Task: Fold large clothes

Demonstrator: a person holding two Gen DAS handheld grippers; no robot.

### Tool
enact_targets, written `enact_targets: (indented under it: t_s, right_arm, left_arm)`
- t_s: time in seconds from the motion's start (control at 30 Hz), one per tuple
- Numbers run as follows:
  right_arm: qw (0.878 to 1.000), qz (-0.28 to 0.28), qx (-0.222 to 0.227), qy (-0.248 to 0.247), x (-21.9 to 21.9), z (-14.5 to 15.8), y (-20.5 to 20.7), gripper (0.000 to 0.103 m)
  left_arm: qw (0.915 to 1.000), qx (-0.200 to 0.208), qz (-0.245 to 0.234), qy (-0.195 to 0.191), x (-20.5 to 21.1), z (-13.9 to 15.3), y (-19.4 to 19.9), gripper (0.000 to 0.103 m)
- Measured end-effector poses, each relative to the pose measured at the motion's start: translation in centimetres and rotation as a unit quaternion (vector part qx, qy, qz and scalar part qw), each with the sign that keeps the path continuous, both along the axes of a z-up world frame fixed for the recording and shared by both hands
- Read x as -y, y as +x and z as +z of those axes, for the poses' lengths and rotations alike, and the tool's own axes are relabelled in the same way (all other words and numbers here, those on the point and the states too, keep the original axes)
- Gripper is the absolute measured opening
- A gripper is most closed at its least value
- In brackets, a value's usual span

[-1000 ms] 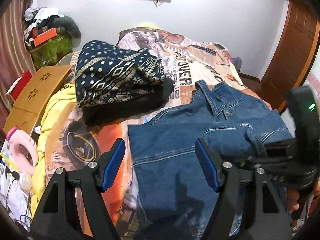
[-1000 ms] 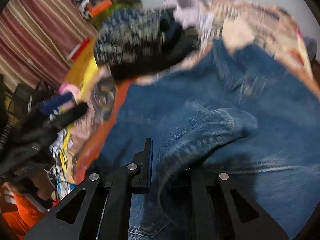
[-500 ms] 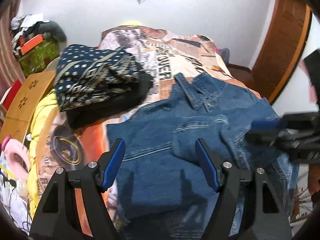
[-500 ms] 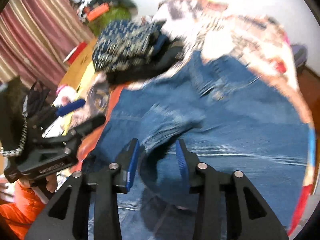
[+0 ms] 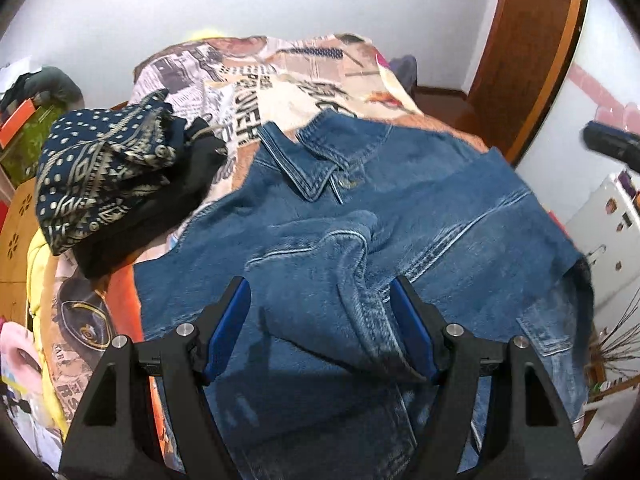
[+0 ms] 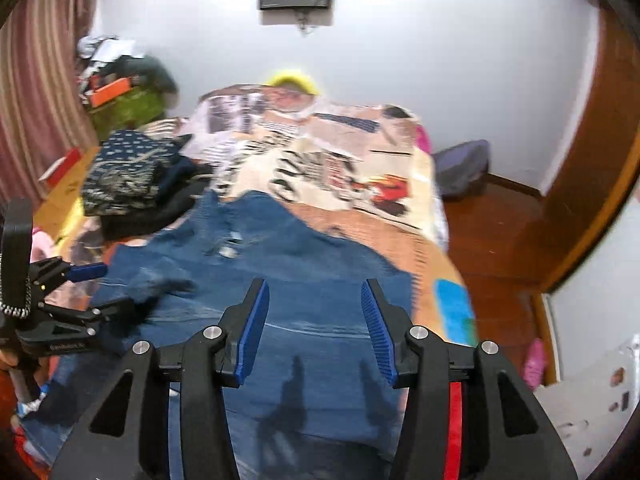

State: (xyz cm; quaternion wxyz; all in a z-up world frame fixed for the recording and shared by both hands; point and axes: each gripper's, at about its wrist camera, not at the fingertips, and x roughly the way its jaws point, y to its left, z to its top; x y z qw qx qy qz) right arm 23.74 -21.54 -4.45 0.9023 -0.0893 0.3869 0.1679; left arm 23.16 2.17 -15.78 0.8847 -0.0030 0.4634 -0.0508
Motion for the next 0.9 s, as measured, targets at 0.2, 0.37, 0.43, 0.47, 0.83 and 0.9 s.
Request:
enact_targets:
  t_s: [0.2,0.37,0.43,0.47,0.83,0.9]
  right_arm:
    - [0.999,-0.033,-0.029,-0.01,4.1,-2.0,0.2,0.045]
    - [0.995,-0.053,-0.086,0.012,5.4,-5.5,0.5,0.045]
    - [0.993,-0.055,-0.106,0.017,5.3,-6.8,0.6,0.045]
    - [0.991,-0.055,-0.116,0.02,5.3,-7.5,0.6,0.045]
    - [0.99,-0.048,-0.131,0.032,4.5,-9.2,-0.1,0.051]
    - [0.99,-0.048,-0.13,0.031,4.5,-9.2,-0.2,0.051]
  left_arm:
    - [0.9997,-0.01,0.008,0.02,0.0,-2.1,1.1,0.071]
    - [0.9998,0.0,0.008,0.016,-0.4,-2.3,1.0,0.037]
    - [0.9997,0.008,0.008,0.02,-0.5,-1.7,0.7,0.028]
    - [0.9996,0.017,0.01,0.019,-0.8,-1.2,0.4,0.019]
    - [0.9915,0.101,0.061,0.055,-3.5,2.6,-4.9,0.023]
    - [0.9938,0.073,0.068,0.049,-5.0,1.2,-5.6,0.036]
